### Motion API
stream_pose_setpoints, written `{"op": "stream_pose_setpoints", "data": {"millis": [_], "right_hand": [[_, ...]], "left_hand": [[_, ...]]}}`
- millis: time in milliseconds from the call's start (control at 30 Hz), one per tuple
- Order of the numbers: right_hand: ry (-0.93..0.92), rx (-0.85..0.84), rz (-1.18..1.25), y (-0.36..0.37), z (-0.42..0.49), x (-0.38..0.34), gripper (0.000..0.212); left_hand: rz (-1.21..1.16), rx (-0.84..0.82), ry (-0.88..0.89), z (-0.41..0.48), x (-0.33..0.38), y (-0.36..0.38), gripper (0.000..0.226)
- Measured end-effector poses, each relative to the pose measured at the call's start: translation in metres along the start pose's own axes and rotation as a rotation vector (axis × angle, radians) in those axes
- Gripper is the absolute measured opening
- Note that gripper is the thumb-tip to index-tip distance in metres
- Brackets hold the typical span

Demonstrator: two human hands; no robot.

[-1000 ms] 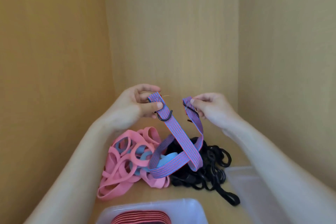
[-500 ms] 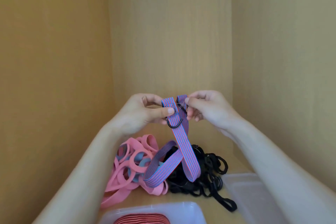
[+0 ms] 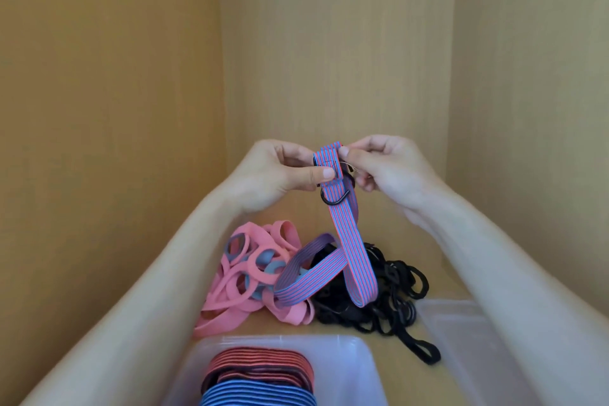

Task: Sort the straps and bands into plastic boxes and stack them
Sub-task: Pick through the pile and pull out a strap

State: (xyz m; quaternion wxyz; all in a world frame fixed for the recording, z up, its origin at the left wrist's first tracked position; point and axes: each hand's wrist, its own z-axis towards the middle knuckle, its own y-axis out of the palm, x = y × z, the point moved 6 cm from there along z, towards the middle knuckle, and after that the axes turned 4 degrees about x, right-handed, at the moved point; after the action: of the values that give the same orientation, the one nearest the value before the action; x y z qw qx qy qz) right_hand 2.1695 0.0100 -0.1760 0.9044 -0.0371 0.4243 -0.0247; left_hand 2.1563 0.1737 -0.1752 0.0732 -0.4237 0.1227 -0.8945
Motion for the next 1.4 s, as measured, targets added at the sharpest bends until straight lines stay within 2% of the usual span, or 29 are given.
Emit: {"op": "stream_pose_setpoints", "data": {"millis": [133,200,233,367,567,633,733,833,900,1067,1200,1333,1400], "right_hand": [[0.009,-0.062,0.039,0.000,-0.001,-0.003,0.015],[-0.007,-0.120,0.070,0.000,-0.002,-0.007,0.008],[-0.031,-0.137,0.034,0.000,-0.004,-0.009,0.006],[-0.156,-0.150,-0.238,0.012,-0.009,-0.012,0.030],[-0.140,-0.161,-0.209,0.020,-0.006,-0.001,0.011],[-0.127,-0.164,-0.200,0.016,-0.002,0.000,0.017],[-0.104,-0.213,-0.174,0.012,-0.001,0.001,0.015],[-0.098,-0.254,-0.119,0.011,-0.001,0.000,0.015],[-0.101,-0.212,-0.078,0.008,0.000,-0.002,0.019],[-0.097,0.032,-0.078,-0.015,0.006,-0.003,0.015],[-0.104,0.032,-0.151,-0.010,0.008,-0.002,0.017],[-0.112,0.034,-0.142,-0.011,0.007,-0.004,0.016],[-0.110,0.033,-0.128,-0.012,0.007,-0.005,0.013]], "left_hand": [[-0.013,0.091,0.012,-0.001,0.001,-0.002,0.012],[-0.020,0.128,0.024,-0.002,0.003,-0.005,0.013],[-0.020,0.140,0.034,-0.002,0.005,-0.005,0.012],[-0.049,0.184,0.073,-0.004,0.014,-0.005,0.006],[-0.048,0.080,0.038,-0.004,0.010,-0.010,0.020],[-0.029,0.024,0.046,-0.004,0.010,-0.008,0.032],[0.013,0.058,0.083,-0.003,0.009,-0.004,0.036],[-0.059,0.076,0.065,-0.003,0.005,-0.003,0.032],[-0.150,0.108,0.021,-0.002,0.000,-0.008,0.029],[-0.265,0.235,-0.007,-0.001,-0.001,-0.025,0.027],[-0.281,0.257,0.029,-0.001,0.007,-0.023,0.021],[-0.277,0.343,0.041,-0.001,0.008,-0.025,0.032],[-0.256,0.333,0.034,-0.001,0.008,-0.025,0.027]]}}
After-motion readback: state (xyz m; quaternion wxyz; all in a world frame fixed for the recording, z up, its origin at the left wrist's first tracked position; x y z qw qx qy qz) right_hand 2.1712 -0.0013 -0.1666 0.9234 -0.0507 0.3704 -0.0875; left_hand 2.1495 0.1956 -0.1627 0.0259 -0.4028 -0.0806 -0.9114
